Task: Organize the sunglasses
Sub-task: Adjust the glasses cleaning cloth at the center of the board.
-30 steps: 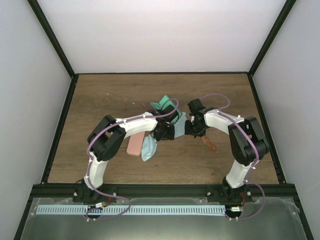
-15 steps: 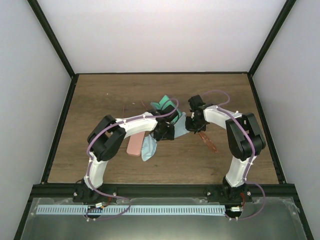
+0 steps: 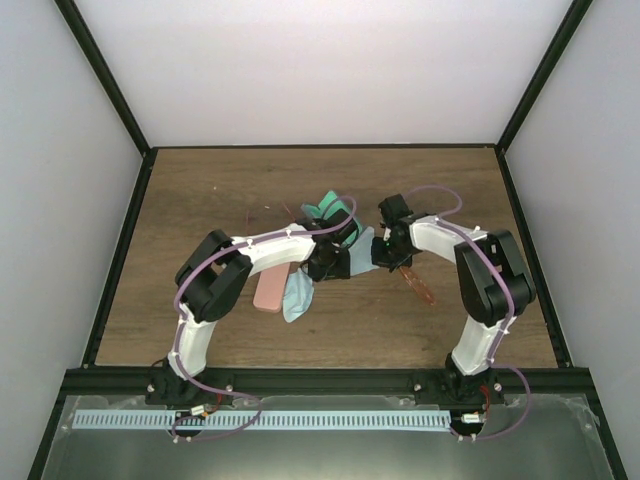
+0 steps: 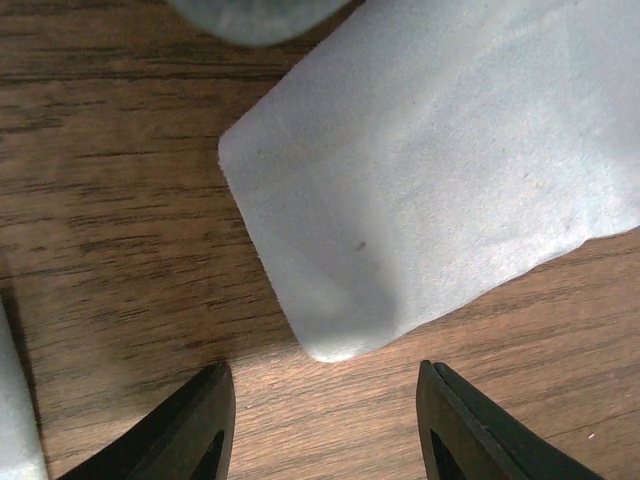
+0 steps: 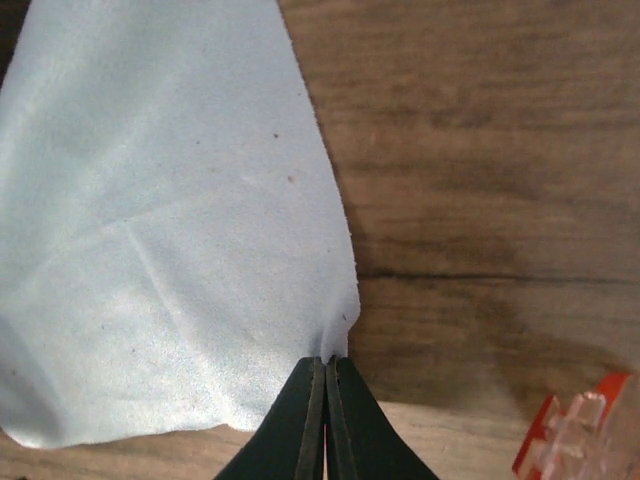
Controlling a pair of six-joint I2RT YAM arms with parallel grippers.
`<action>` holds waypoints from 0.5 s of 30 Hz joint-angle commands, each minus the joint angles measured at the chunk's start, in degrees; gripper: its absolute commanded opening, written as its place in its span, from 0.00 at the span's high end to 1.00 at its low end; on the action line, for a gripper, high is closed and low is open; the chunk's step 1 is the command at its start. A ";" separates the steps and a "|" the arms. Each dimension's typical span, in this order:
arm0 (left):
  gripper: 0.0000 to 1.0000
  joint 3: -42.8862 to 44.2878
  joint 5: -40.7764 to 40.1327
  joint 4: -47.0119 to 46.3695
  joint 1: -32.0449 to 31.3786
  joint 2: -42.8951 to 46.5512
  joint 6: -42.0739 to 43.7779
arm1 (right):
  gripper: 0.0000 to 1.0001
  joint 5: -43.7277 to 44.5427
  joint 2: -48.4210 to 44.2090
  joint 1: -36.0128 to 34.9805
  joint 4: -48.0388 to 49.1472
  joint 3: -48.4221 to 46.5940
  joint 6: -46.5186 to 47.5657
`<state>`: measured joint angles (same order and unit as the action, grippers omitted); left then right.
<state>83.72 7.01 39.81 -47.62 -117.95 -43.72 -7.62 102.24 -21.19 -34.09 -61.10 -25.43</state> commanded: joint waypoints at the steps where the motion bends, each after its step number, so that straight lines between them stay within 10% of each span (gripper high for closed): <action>1: 0.49 1.29 0.70 0.02 -0.17 -1.48 -2.42 | 0.99 -2.71 -2.02 -0.18 -0.72 2.67 -2.26; 15: 0.65 1.08 -1.59 0.29 -0.46 -2.69 -4.75 | 0.99 -6.52 -3.80 -1.13 1.05 5.01 -4.51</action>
<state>83.96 6.66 39.62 -47.68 -118.52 -47.77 -13.50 99.48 -21.89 -32.60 -56.88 -29.45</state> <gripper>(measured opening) 0.363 0.011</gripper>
